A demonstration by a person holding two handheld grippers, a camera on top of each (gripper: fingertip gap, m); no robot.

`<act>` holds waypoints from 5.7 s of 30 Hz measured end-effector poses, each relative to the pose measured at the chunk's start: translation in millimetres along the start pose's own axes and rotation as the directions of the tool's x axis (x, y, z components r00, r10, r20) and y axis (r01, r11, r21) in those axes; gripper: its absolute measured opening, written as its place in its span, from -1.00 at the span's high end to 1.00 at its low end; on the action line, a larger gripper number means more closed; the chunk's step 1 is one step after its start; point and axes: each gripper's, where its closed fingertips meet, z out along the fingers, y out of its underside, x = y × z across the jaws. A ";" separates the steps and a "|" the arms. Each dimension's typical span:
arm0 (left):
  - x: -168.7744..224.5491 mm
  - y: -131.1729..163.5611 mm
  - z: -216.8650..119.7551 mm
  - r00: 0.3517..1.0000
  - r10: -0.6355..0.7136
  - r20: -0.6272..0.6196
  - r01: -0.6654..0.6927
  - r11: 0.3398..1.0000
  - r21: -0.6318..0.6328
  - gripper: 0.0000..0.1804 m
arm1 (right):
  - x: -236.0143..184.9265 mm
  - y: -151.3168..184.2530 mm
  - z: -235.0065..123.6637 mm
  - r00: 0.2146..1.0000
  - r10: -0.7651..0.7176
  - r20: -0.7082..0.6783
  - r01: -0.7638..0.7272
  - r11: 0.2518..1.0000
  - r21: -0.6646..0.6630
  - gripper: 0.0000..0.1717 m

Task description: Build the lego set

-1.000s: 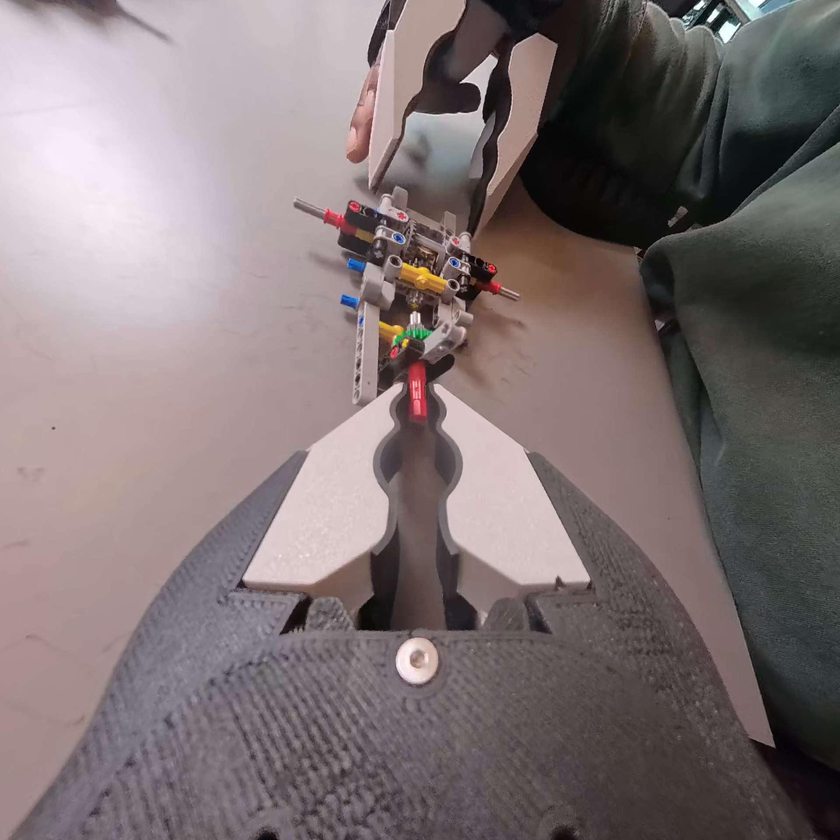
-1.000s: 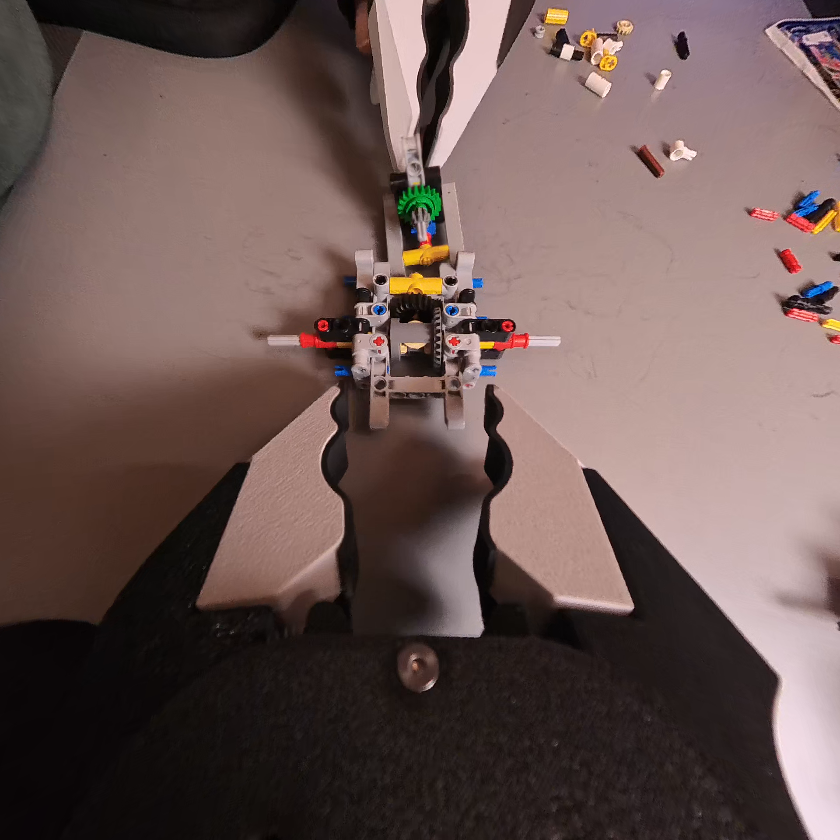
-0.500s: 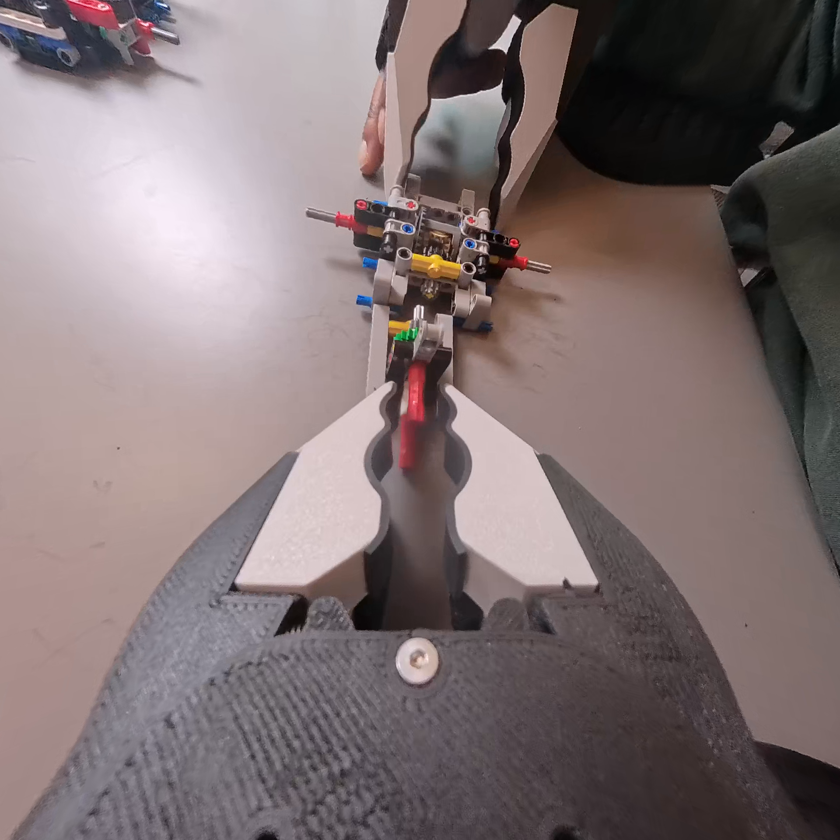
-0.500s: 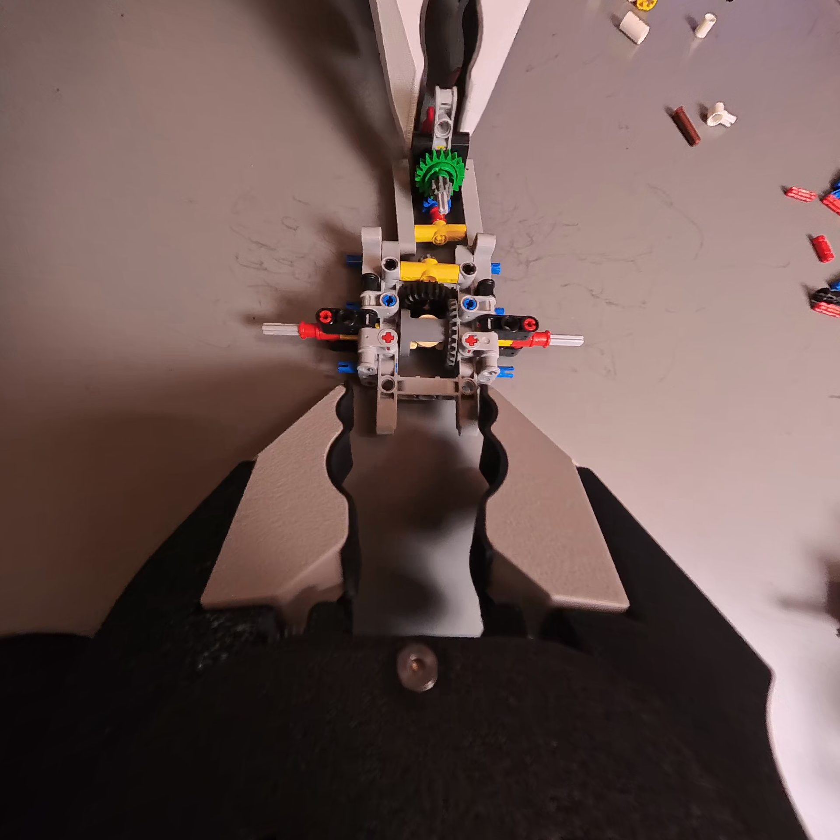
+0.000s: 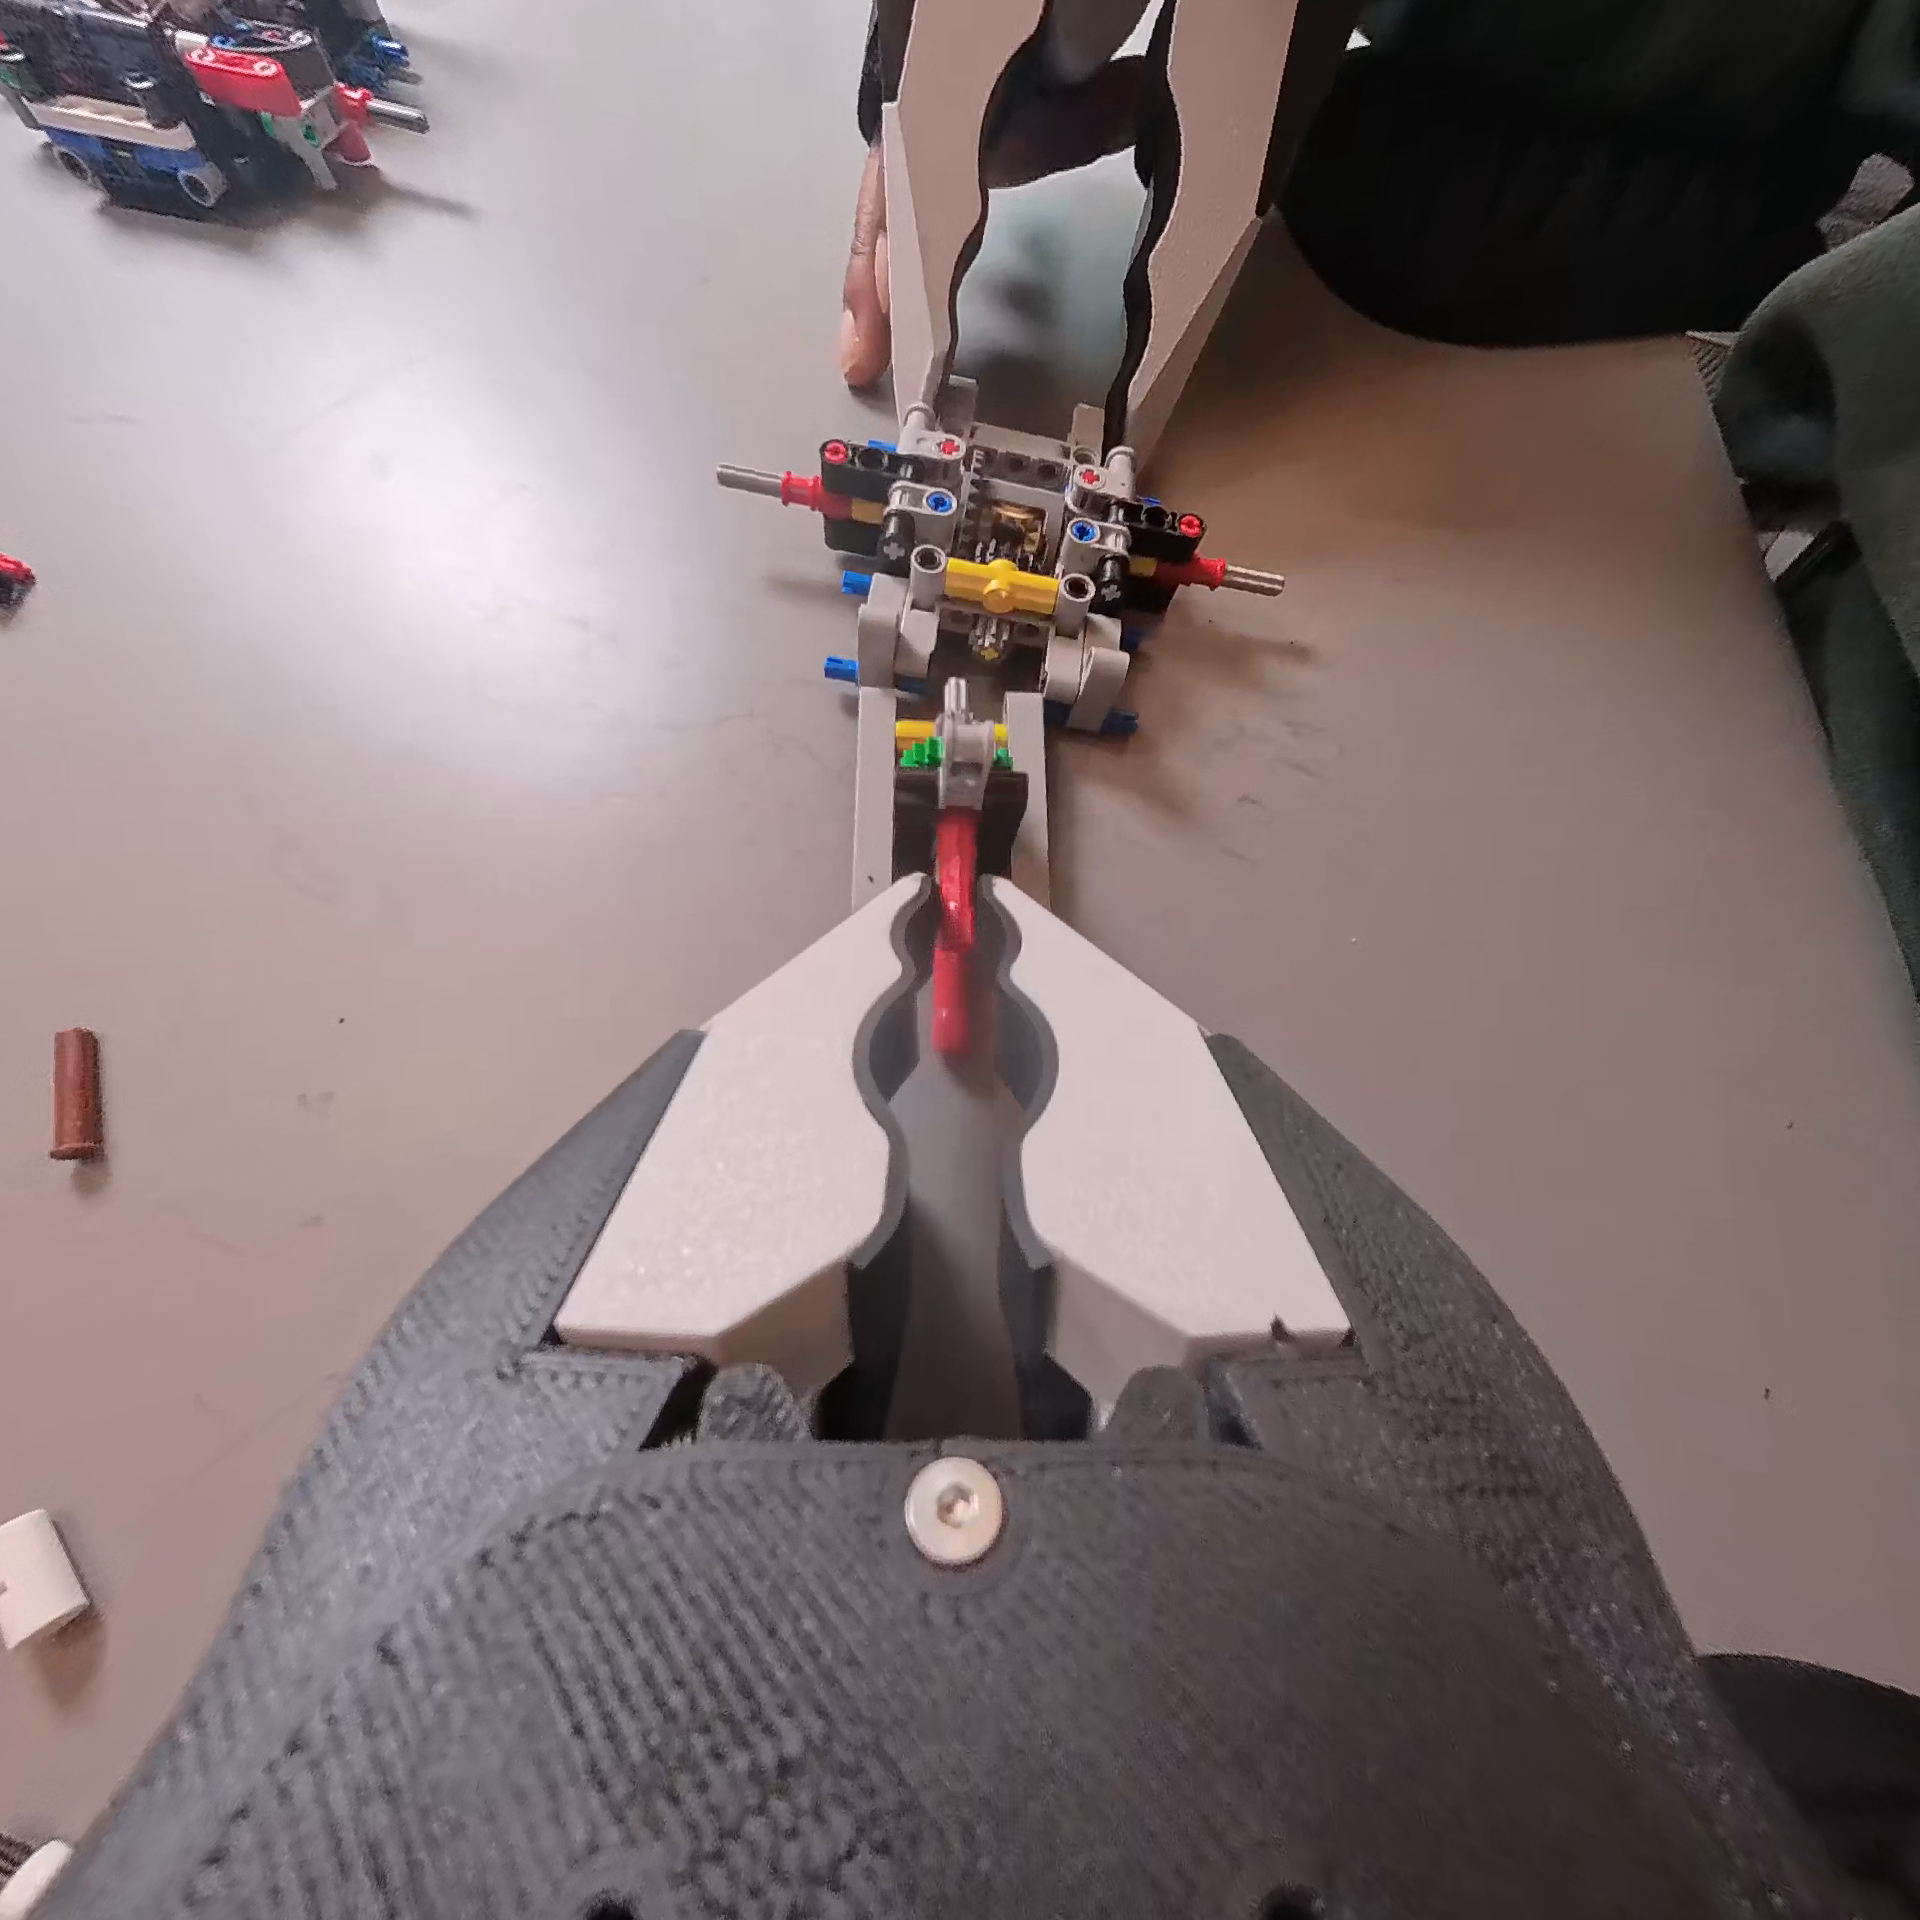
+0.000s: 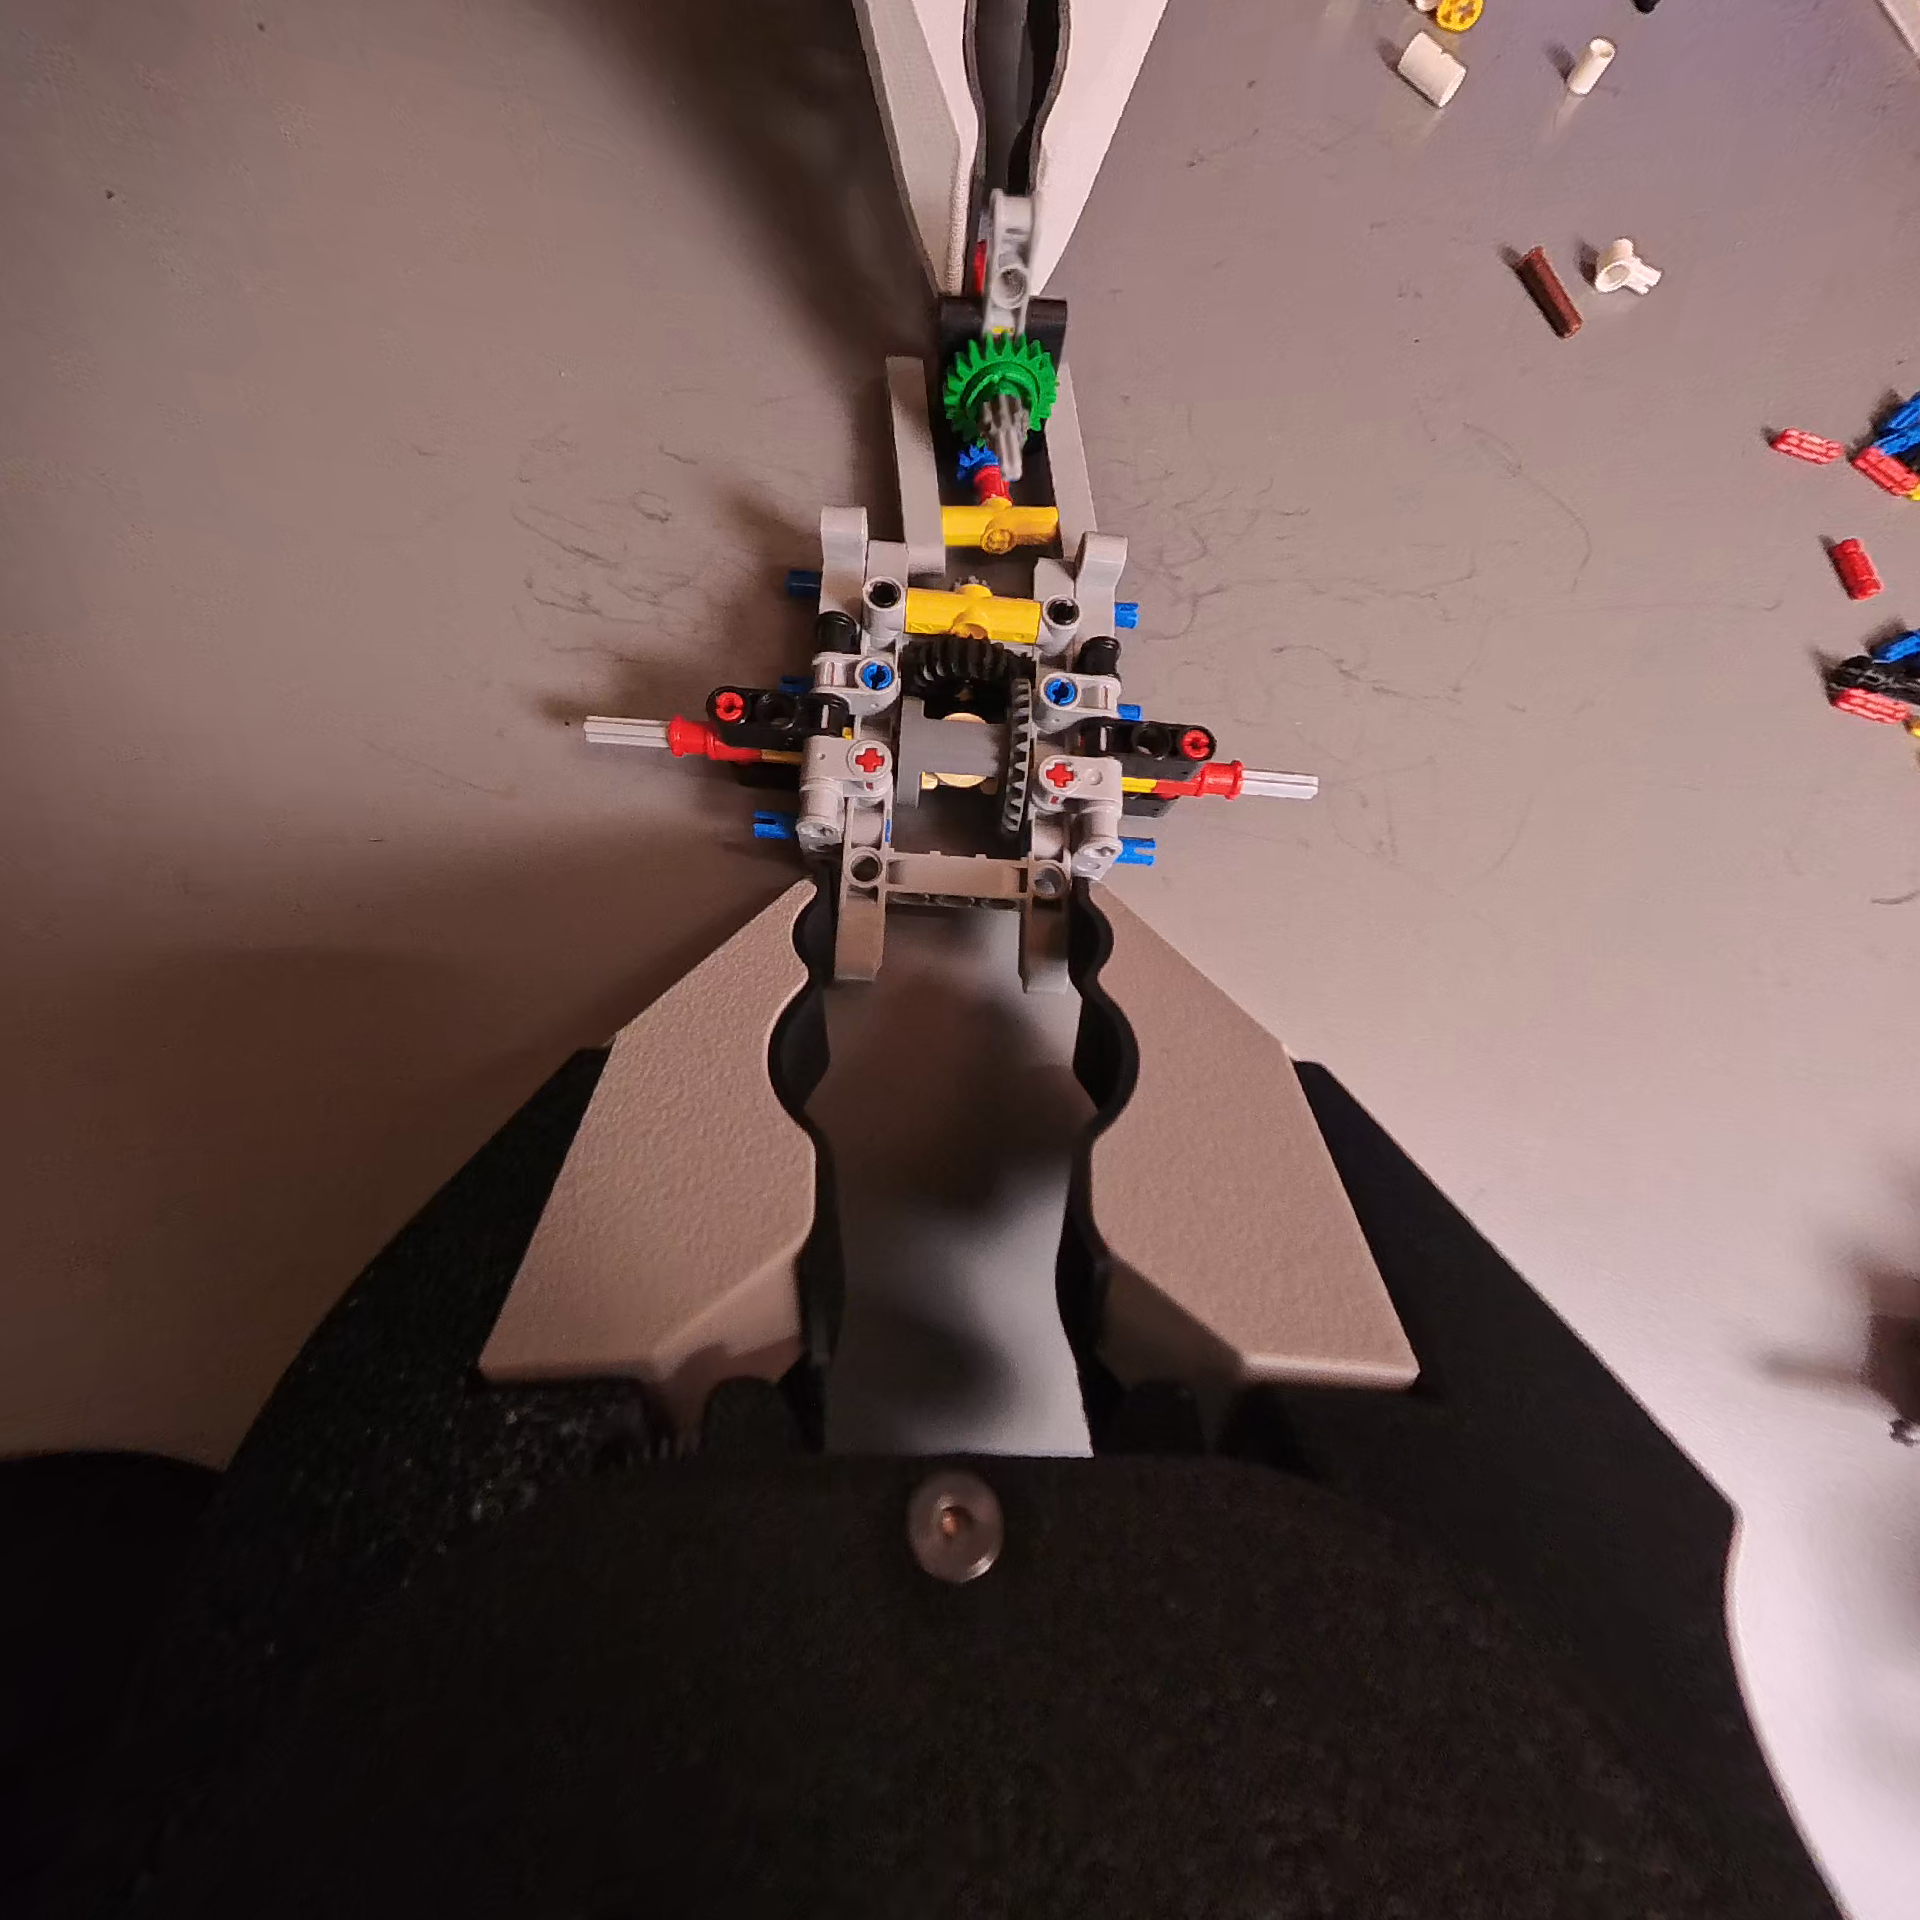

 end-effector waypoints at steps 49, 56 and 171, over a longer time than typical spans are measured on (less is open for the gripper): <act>-0.7 4.2 3.2 1.000 0.010 -0.009 -0.010 1.000 -0.016 0.94 | -1.1 1.2 -1.6 1.000 0.000 -0.004 0.000 1.000 0.002 0.49; -0.7 3.2 2.6 1.000 0.014 -0.008 -0.014 1.000 -0.005 0.94 | 1.1 2.0 -2.9 1.000 0.006 -0.013 -0.006 1.000 -0.010 0.28; -7.8 -0.1 4.3 0.991 0.107 0.083 -0.108 0.994 0.001 0.94 | 9.9 -23.2 -9.1 0.973 0.187 0.137 -0.201 0.974 0.100 0.10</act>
